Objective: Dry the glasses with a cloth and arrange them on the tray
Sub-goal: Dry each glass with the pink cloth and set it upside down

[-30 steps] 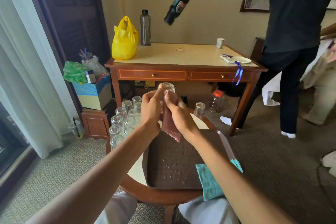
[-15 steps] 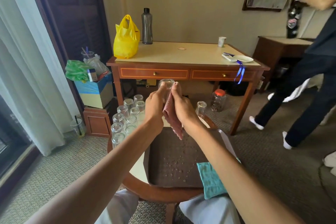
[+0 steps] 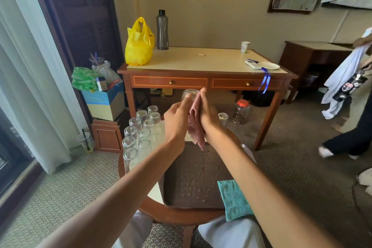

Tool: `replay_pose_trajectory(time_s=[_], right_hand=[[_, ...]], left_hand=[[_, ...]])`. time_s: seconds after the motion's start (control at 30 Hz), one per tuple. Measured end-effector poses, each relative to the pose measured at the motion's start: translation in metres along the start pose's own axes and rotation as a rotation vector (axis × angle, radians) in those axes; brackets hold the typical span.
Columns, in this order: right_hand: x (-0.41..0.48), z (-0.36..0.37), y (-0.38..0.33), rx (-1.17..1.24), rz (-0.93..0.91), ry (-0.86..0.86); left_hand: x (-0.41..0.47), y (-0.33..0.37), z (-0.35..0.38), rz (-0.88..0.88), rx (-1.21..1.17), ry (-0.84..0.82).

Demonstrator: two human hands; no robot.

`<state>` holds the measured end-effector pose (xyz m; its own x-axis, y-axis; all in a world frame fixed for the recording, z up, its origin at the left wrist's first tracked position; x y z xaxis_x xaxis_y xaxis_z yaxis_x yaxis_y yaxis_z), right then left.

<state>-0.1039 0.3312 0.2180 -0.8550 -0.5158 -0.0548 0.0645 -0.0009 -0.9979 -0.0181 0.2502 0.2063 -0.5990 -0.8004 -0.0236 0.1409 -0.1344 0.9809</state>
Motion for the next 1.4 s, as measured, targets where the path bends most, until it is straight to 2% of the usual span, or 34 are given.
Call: replay_pose_trajectory(time_s=[0.13, 0.2, 0.33, 0.47, 0.53, 0.6, 0.77, 0.9, 1.0, 1.1, 1.17, 1.27, 1.4], right_hand=[[-0.012, 0.014, 0.011, -0.118, -0.108, -0.184], [-0.011, 0.019, 0.01, -0.147, -0.18, -0.214], [-0.001, 0.015, -0.001, -0.114, -0.219, -0.119], [0.0, 0.006, -0.012, -0.021, -0.145, -0.071], [-0.002, 0.004, -0.006, -0.068, -0.099, -0.051], [-0.009, 0.01, 0.003, -0.147, -0.092, -0.108], [-0.021, 0.025, 0.011, -0.103, -0.227, -0.285], [-0.008, 0.014, -0.004, -0.128, -0.291, -0.147], [-0.001, 0.007, -0.009, -0.06, -0.174, -0.104], [-0.004, 0.0, 0.0, -0.166, -0.013, -0.076], [-0.014, 0.0, 0.005, -0.265, 0.025, -0.112], [-0.019, 0.004, 0.01, -0.337, -0.082, -0.158], [-0.015, 0.007, 0.0, -0.341, -0.305, -0.088]], left_hand=[[0.007, 0.001, -0.013, 0.003, -0.057, 0.067], [0.005, -0.001, -0.017, -0.008, -0.086, 0.084], [0.001, -0.008, -0.009, -0.063, -0.063, 0.023], [-0.004, 0.003, 0.0, 0.052, 0.027, -0.059], [-0.003, 0.003, 0.001, 0.074, 0.051, -0.071], [0.0, 0.001, -0.004, 0.047, 0.028, -0.033], [0.002, -0.004, -0.013, -0.023, -0.066, 0.005], [-0.005, -0.013, -0.006, -0.095, -0.042, -0.035], [-0.01, -0.01, 0.001, -0.06, 0.022, -0.081], [-0.008, -0.002, 0.003, -0.01, 0.069, -0.085], [-0.004, -0.001, 0.001, -0.038, 0.067, -0.06], [0.004, -0.005, -0.007, -0.099, 0.024, -0.029], [0.002, -0.019, -0.01, -0.14, -0.035, 0.009]])
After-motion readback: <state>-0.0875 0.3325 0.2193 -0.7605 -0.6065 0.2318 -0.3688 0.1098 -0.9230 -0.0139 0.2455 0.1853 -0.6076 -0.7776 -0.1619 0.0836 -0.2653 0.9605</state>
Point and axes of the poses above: each hand's wrist, its own x-axis towards the middle knuckle, its own z-axis out of the palm, y = z × x, the point moved 9 cm from there along x, towards the middle knuckle, and after that the axes turned 1 degree about y, right-handed, at the moved point
